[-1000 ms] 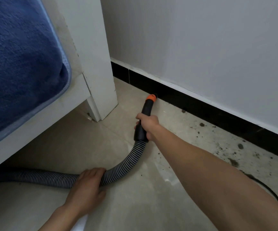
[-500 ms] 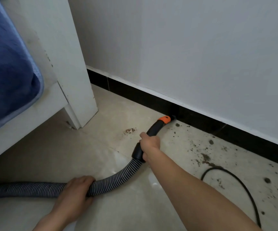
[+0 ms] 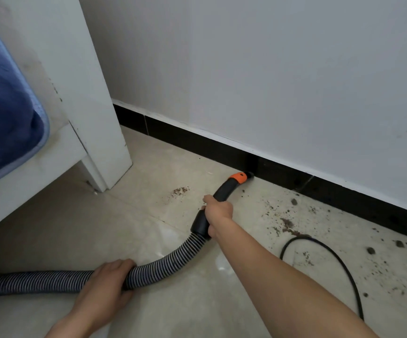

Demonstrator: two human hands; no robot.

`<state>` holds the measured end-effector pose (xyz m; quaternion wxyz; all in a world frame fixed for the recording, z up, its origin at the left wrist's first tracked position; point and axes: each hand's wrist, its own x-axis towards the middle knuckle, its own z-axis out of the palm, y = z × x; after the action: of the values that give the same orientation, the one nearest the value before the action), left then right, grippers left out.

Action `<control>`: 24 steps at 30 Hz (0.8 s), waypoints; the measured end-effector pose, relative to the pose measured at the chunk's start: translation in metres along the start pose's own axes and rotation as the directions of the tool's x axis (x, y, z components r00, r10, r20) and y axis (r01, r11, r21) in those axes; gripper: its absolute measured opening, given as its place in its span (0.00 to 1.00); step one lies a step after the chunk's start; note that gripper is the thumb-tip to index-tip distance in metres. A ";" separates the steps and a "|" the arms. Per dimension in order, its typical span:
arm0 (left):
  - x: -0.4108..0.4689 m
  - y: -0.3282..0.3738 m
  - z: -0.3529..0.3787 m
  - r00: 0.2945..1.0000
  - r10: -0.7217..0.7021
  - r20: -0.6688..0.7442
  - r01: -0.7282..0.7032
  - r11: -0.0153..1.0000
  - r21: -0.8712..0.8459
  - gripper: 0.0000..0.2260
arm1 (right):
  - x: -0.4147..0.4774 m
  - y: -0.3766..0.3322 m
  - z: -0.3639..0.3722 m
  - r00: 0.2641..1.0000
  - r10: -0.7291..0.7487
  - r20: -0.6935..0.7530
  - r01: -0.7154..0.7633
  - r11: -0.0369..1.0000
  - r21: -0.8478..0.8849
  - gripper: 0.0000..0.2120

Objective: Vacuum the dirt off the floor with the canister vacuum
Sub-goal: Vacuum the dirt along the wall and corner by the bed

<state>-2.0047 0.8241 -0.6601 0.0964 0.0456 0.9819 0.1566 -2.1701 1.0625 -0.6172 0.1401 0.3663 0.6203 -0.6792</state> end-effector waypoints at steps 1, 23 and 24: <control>-0.003 -0.002 -0.001 1.000 -0.004 -0.003 0.004 1.000 -0.003 0.17 | -0.003 -0.002 0.004 0.999 0.005 0.052 -0.004 1.000 -0.017 0.13; -0.013 -0.028 -0.018 1.000 0.022 -0.021 -0.017 0.977 0.213 0.26 | -0.049 0.038 0.025 0.994 0.039 0.101 -0.043 0.998 0.043 0.09; -0.012 -0.029 -0.017 1.000 0.020 -0.010 -0.017 0.973 0.230 0.26 | -0.052 0.043 0.023 0.995 0.044 0.095 -0.051 0.996 0.073 0.09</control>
<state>-1.9979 0.7904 -0.6513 0.0831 0.0646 0.9935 0.0428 -2.1132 1.0187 -0.6149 0.1709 0.3540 0.5781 -0.7150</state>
